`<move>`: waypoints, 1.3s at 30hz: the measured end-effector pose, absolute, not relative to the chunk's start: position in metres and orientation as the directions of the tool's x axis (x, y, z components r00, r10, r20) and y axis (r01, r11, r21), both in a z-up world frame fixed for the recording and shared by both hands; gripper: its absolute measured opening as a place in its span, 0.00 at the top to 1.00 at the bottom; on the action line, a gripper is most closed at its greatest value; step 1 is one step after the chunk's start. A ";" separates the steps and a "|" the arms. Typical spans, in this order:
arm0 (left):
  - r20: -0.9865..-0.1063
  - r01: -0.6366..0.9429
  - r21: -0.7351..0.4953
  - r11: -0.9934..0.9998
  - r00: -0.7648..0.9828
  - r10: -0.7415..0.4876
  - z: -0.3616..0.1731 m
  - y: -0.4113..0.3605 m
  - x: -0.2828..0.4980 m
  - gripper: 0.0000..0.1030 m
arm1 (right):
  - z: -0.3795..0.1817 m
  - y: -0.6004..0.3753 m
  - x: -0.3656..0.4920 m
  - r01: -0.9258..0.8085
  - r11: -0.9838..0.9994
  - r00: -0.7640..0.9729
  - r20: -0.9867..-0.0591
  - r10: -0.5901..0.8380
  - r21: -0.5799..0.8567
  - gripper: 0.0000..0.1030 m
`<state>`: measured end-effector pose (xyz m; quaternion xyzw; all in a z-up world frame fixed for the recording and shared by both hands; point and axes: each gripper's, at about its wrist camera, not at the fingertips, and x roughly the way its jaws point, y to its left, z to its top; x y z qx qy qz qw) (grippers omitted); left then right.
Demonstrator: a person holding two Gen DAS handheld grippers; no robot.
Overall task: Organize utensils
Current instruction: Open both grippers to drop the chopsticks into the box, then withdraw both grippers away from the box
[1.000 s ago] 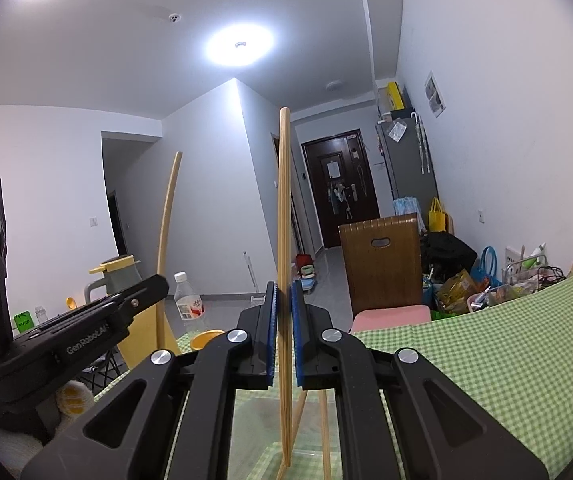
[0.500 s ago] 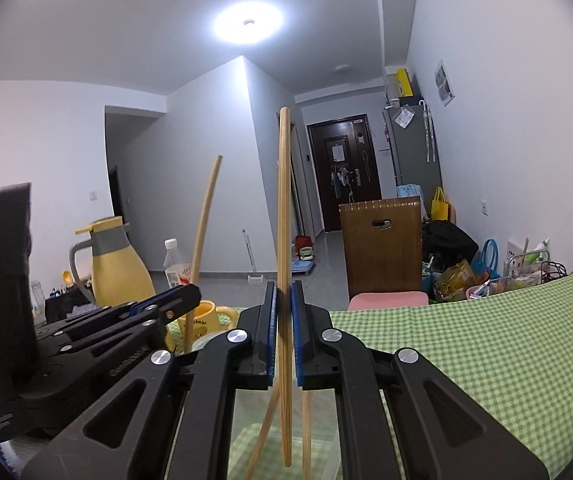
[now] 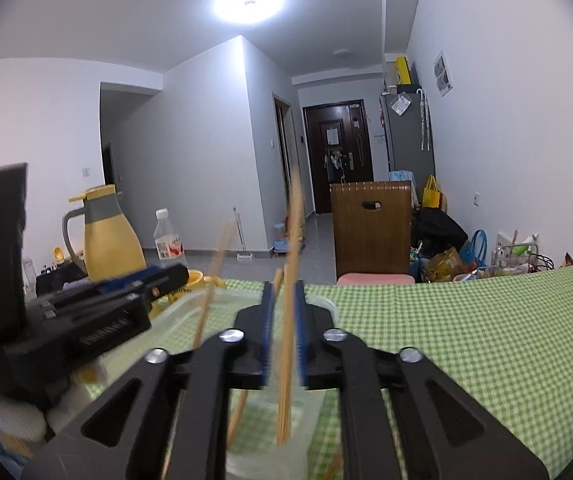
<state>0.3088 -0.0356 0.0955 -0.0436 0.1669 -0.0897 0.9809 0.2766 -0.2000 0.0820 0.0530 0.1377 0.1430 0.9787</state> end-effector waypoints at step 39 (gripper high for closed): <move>-0.280 0.056 -0.150 0.987 0.955 -0.097 0.091 0.029 0.159 0.07 | 0.061 -0.213 0.192 -0.128 0.989 0.894 -0.422 0.149 0.078 0.08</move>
